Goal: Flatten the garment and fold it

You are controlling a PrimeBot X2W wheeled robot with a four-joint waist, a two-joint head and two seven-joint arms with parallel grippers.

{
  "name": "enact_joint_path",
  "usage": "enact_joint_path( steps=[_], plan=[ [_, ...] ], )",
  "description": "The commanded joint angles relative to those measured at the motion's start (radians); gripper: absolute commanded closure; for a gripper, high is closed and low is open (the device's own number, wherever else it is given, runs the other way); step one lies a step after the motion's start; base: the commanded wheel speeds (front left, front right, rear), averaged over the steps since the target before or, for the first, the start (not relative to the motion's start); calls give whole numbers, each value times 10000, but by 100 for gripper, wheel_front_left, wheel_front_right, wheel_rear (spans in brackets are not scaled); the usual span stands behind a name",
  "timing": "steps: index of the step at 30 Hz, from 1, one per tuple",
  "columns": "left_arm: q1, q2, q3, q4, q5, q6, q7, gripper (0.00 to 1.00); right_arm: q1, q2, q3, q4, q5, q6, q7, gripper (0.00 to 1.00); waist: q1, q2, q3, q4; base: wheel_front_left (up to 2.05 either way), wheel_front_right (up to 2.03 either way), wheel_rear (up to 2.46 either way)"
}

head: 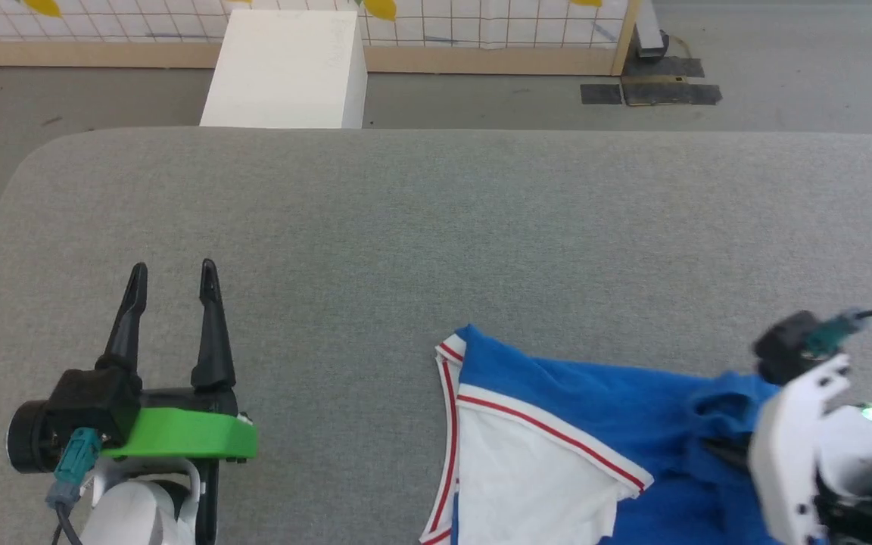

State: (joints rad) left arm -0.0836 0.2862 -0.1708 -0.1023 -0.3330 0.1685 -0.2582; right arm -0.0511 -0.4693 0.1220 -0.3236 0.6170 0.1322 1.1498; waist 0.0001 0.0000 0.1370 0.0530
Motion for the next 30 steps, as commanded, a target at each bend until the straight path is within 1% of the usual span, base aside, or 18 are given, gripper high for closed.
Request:
enact_joint_path(
  steps=[1,7,13,21,25,26,27,30],
  plan=[
    [97,-52,3,12,101,-39,-35,0,-350,236,386,136,62,-15,-223,100,-1,0,21,123,0,0,0],
    [69,-161,-43,19,153,-129,-36,0,-1276,977,1788,939,68,-15,-967,100,-1,0,135,423,0,0,0],
    [65,-270,-22,37,194,-195,-36,0,-2002,1735,2724,1981,-3,-15,-1589,100,-1,0,278,625,0,0,0],
    [-29,-462,-38,49,313,-286,-36,0,-2481,2574,3330,3717,-217,-15,-2410,100,-1,0,470,834,0,0,0],
    [-47,-573,-27,72,374,-313,-36,0,-2582,2729,3510,4639,-542,-15,-2840,100,-1,0,505,854,0,0,0],
    [-42,-588,-21,77,392,-319,-36,0,-2622,2771,3555,4774,-603,-15,-2986,98,-1,0,510,850,0,0,0],
    [-35,-604,-6,89,411,-328,-36,0,-2678,2838,3624,4886,-645,-15,-3169,0,-1,0,509,836,0,0,0],
    [4,-626,68,119,439,-352,-36,0,-2866,3068,3879,4902,-549,-15,-3541,0,-1,0,476,746,0,0,0]
  ],
)
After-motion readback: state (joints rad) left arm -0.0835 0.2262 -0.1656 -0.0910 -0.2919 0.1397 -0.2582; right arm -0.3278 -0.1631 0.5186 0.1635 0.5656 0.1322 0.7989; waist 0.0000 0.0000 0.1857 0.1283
